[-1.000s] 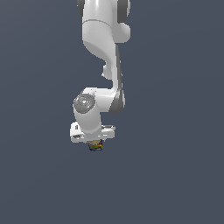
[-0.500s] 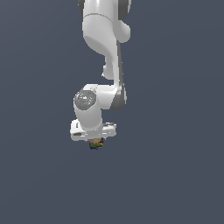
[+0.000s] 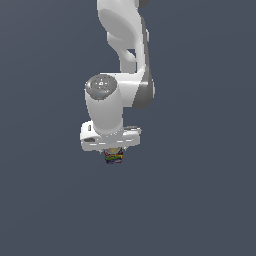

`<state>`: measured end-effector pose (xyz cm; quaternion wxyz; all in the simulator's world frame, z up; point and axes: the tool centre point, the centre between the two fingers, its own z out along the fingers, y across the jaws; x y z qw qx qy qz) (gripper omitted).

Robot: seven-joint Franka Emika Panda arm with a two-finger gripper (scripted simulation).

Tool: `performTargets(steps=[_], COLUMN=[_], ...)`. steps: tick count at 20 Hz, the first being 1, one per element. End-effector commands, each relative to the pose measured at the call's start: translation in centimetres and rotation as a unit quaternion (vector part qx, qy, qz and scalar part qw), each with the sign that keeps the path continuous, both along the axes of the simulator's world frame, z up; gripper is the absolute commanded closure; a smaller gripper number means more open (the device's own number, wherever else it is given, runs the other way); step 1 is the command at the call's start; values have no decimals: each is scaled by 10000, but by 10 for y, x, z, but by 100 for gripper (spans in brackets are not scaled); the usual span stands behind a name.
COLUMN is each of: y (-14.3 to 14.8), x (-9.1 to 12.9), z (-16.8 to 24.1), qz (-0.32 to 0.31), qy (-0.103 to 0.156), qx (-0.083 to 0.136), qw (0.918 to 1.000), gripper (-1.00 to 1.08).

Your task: Pick up the object and move it to a goal position.

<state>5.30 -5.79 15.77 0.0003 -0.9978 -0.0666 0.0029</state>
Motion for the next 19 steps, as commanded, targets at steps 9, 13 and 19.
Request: performTargets(steps=[9, 13, 19], y=[28, 34, 36], x=[3, 5, 6], z=[101, 121, 131], qz=[2, 2, 3], qy=[-28, -28, -29], qx=[-4, -4, -2], qw=[10000, 10000, 10000], gripper=[108, 108, 108])
